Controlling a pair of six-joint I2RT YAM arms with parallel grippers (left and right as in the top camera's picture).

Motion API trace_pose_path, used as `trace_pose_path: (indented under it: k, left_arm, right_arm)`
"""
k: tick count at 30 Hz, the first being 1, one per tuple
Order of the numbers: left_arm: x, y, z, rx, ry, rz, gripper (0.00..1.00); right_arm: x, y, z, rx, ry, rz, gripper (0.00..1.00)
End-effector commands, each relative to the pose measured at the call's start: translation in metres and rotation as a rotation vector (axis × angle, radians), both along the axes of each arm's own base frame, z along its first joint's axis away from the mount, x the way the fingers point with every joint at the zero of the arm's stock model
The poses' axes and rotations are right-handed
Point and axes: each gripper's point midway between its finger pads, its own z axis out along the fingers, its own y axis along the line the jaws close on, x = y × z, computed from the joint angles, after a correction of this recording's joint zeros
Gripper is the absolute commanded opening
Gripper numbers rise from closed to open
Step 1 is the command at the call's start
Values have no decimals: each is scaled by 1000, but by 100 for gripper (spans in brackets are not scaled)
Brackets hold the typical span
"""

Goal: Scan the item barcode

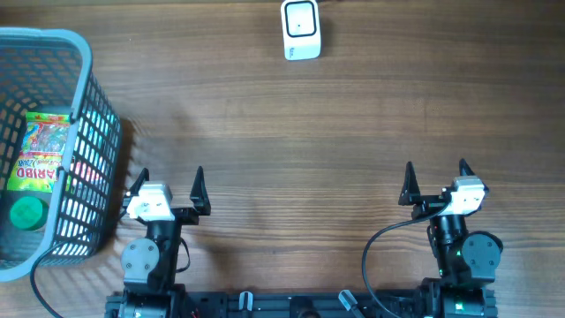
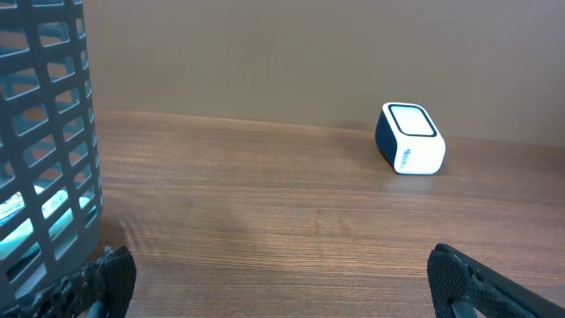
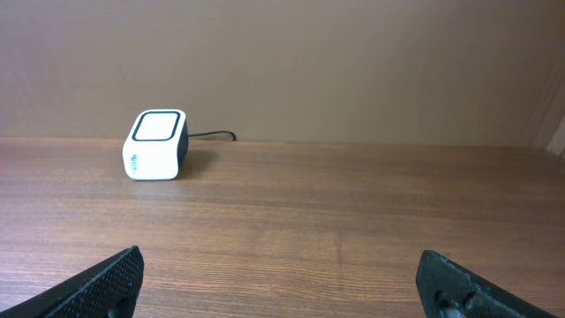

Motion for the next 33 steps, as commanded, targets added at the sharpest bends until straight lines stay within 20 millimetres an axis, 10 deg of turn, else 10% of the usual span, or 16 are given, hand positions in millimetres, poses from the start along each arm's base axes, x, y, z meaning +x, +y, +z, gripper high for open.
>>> trace_pose_path:
  k: [1, 15, 21, 27, 33]
  left_arm:
    - [0, 1, -1, -10, -2, 5, 100]
    - [-4, -33, 12, -26, -27, -196, 100]
    - [0, -39, 79, -30, 18, -225, 100]
    - [42, -43, 190, -40, 247, -227, 100]
    - [57, -68, 190, -99, 505, -359, 100]
  right_arm:
    - [0, -2, -1, -12, 1, -14, 100]
    - [0, -2, -1, -12, 1, -14, 100]
    - [0, -2, -1, -12, 1, -14, 100]
    - [0, -2, -1, -12, 1, -14, 100]
    - [0, -2, -1, -12, 1, -14, 100]
